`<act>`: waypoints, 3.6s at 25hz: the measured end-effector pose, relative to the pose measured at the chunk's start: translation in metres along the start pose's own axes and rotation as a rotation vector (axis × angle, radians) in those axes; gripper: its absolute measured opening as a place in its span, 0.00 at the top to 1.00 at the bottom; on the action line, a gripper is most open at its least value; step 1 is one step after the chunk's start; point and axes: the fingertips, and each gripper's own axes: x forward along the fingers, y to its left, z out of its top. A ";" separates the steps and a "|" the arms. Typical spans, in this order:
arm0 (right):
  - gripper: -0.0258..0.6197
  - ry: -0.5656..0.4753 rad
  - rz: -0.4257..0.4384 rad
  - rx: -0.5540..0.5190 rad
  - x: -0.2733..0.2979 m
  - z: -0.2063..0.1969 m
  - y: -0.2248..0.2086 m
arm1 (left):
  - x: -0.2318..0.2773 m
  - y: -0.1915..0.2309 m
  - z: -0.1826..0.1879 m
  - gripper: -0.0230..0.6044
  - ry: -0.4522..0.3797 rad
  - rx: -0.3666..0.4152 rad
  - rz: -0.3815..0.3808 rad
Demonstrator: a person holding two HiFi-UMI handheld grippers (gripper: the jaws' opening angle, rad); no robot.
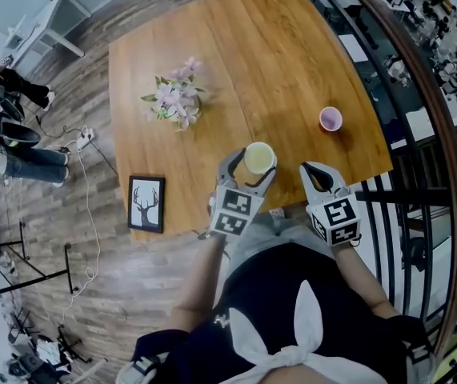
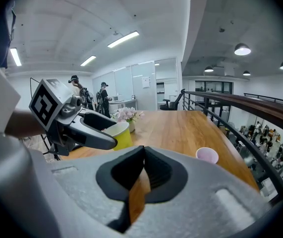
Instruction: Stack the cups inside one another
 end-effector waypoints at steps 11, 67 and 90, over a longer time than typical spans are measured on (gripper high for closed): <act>0.96 0.016 -0.013 0.002 -0.001 -0.006 0.003 | 0.023 -0.003 -0.034 0.41 0.073 -0.035 -0.018; 0.96 -0.030 -0.027 -0.033 0.013 0.013 -0.001 | -0.012 0.051 -0.024 0.94 -0.018 -0.159 0.101; 0.46 0.084 -0.182 0.018 0.015 0.005 -0.125 | -0.001 0.056 -0.017 0.94 0.006 -0.168 0.088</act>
